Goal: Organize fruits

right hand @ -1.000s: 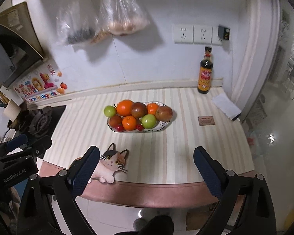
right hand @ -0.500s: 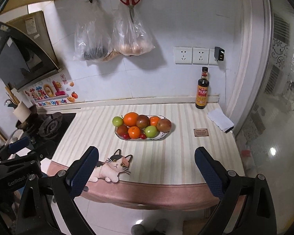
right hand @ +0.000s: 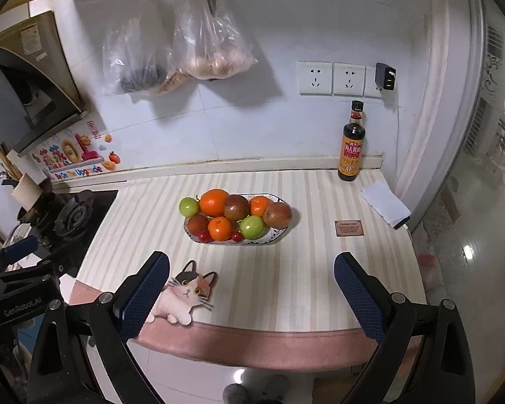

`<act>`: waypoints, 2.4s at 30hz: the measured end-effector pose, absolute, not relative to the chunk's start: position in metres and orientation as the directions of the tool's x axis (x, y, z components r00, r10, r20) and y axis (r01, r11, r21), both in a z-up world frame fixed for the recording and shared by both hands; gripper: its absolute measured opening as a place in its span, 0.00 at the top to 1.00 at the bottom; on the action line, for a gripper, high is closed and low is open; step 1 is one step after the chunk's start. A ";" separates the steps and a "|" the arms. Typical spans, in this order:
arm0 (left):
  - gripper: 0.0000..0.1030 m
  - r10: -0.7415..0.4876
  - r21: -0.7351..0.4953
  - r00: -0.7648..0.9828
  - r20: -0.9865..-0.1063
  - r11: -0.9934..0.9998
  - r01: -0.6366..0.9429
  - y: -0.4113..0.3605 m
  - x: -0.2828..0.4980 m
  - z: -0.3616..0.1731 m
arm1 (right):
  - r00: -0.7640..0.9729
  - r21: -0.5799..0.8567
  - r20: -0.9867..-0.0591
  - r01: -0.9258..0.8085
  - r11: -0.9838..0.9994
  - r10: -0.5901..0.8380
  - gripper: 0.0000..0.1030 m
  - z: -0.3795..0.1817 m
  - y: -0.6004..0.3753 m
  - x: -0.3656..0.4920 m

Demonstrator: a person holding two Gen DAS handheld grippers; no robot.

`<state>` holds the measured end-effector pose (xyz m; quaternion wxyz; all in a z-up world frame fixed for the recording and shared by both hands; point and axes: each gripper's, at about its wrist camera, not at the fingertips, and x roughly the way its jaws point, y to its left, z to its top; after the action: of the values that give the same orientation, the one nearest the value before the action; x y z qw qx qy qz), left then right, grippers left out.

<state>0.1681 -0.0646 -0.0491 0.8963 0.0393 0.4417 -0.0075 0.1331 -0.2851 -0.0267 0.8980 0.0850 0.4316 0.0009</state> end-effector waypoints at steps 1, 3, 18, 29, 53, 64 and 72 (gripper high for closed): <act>0.00 0.021 0.061 0.603 -0.798 0.997 0.047 -0.064 0.174 -0.053 | 0.619 0.150 -0.782 0.074 0.986 0.072 0.03 -0.031 -0.285 0.141; 0.00 0.037 0.074 0.597 -0.801 0.997 0.037 -0.064 0.183 -0.058 | 0.605 0.162 -0.792 0.076 0.984 0.083 0.03 -0.040 -0.287 0.153; 0.00 0.047 0.073 0.537 -0.842 0.997 0.026 -0.062 0.220 -0.090 | 0.538 0.171 -0.837 0.081 0.982 0.101 0.03 -0.076 -0.282 0.200; 0.00 0.040 0.073 0.548 -0.836 0.997 0.038 -0.064 0.221 -0.088 | 0.531 0.166 -0.841 0.078 0.983 0.100 0.03 -0.079 -0.278 0.202; 0.00 0.025 0.067 0.567 -0.823 0.996 0.054 -0.066 0.211 -0.078 | 0.541 0.171 -0.835 0.083 0.982 0.100 0.03 -0.077 -0.273 0.186; 0.00 0.036 0.081 0.583 -0.811 0.995 0.052 -0.066 0.208 -0.076 | 0.538 0.152 -0.839 0.079 0.985 0.086 0.03 -0.070 -0.270 0.184; 0.00 0.055 0.108 0.596 -0.801 0.993 0.054 -0.068 0.204 -0.076 | 0.542 0.115 -0.839 0.087 0.989 0.050 0.03 -0.066 -0.270 0.183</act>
<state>0.2045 -0.0683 -0.0762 0.8913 0.0602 0.4495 0.0004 0.1828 -0.2696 -0.0658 0.8750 0.0717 0.4786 -0.0105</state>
